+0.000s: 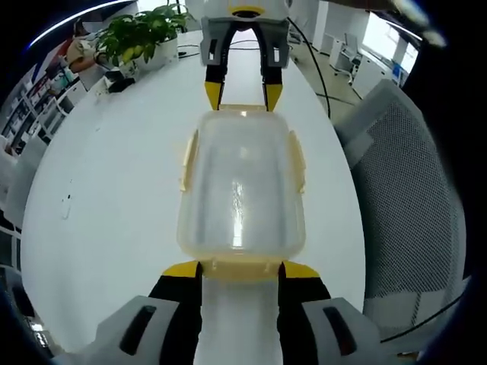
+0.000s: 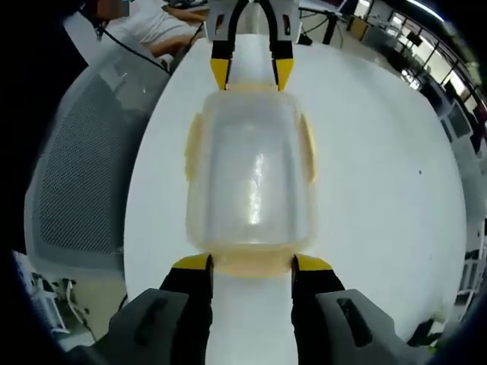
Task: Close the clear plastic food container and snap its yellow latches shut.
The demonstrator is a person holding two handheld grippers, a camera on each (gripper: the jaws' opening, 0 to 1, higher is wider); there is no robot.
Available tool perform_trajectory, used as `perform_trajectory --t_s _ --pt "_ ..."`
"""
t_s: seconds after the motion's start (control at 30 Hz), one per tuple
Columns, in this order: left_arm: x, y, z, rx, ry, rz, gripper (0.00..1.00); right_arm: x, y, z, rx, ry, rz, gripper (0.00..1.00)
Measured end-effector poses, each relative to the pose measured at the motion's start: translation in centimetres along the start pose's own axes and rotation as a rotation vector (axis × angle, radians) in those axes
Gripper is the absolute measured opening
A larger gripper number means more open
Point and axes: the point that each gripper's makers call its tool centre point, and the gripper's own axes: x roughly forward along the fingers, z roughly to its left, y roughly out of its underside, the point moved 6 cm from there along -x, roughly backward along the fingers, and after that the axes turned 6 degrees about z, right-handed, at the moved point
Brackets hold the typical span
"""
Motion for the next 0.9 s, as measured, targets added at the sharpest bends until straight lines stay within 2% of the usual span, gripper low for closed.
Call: perform_trajectory --t_s 0.4,0.63,0.9 --pt "0.3 0.3 0.0 0.021 -0.014 -0.012 0.33 0.2 0.1 0.1 0.036 0.010 -0.007 0.38" --pt "0.1 0.4 -0.1 0.024 -0.033 -0.023 0.34 0.0 0.2 0.3 0.065 0.025 -0.020 0.43" --pt "-0.9 0.5 0.1 -0.056 -0.051 -0.038 0.38 -0.5 0.3 0.9 0.111 0.028 -0.050 0.42"
